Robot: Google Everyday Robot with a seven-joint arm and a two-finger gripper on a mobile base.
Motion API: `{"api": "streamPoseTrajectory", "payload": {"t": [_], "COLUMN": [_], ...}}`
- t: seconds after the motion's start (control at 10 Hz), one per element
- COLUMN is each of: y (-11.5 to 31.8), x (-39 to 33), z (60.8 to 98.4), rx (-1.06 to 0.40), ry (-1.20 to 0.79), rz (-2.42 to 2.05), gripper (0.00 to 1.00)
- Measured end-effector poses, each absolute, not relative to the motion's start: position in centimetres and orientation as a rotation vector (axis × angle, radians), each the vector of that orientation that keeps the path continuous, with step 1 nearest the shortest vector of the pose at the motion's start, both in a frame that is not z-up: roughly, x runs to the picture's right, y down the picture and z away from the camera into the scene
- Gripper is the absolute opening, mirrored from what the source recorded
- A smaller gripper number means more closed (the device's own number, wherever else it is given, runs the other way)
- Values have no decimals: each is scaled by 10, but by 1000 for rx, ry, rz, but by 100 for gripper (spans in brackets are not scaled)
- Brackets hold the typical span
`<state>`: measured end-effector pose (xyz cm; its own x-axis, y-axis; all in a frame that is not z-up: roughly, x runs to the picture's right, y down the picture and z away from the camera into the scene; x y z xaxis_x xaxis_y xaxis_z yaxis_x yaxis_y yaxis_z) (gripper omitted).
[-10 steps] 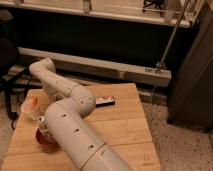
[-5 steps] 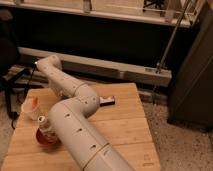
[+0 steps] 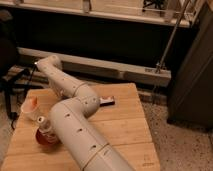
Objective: Wipe the white sponge on the table
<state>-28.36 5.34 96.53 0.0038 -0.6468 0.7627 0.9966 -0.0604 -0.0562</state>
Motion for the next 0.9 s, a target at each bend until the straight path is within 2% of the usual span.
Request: {"api": "streamPoseTrajectory", "payload": {"t": [0.6, 0.9], "y": [43, 31], "x": [-261, -260], "z": [961, 958], "rx": [-741, -664], "ry": [-634, -663], "rz": [-1445, -1400], "gripper": [23, 22]}}
